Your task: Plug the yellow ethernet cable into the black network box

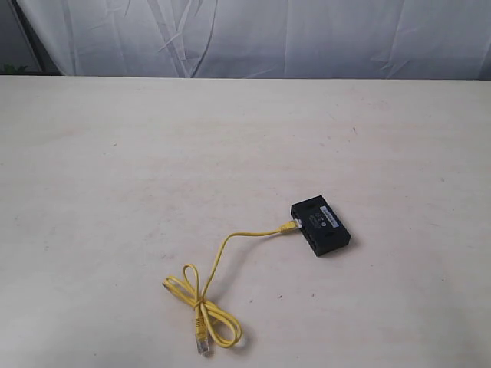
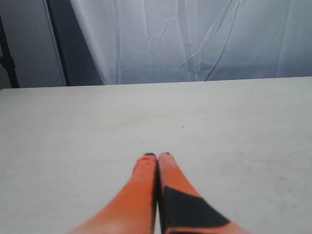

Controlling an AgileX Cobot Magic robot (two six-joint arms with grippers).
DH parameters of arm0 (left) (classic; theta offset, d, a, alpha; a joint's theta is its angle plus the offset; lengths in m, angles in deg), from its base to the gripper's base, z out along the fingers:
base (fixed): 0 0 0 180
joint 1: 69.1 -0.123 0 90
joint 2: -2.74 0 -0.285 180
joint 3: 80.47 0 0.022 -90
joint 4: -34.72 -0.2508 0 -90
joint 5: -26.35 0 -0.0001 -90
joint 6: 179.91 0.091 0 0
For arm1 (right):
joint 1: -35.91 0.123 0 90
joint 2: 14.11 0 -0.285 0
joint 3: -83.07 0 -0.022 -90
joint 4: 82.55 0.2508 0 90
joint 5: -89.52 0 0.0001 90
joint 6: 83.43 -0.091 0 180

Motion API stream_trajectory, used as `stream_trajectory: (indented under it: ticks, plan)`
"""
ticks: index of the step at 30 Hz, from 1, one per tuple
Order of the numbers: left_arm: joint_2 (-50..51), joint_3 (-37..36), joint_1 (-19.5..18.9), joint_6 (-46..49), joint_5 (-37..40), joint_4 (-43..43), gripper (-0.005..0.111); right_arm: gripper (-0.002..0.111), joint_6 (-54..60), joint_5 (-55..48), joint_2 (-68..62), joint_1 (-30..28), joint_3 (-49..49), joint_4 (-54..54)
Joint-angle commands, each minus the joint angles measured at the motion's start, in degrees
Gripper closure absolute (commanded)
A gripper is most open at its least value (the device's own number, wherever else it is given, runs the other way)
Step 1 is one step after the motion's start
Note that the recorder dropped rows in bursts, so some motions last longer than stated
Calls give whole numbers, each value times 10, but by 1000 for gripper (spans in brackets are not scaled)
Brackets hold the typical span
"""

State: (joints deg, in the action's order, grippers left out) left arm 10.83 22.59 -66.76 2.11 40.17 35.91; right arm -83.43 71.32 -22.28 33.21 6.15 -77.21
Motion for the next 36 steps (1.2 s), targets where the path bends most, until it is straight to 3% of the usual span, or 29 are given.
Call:
stream_trajectory:
  ticks: [1, 36]
  plan:
    - [-3, -3, -1, -3, -6, 2, 106, 109, 3, 7, 4, -2, -3, -3]
    - [-3, -3, -1, -3, -6, 2, 106, 109, 0, 7, 4, -2, -3, 14]
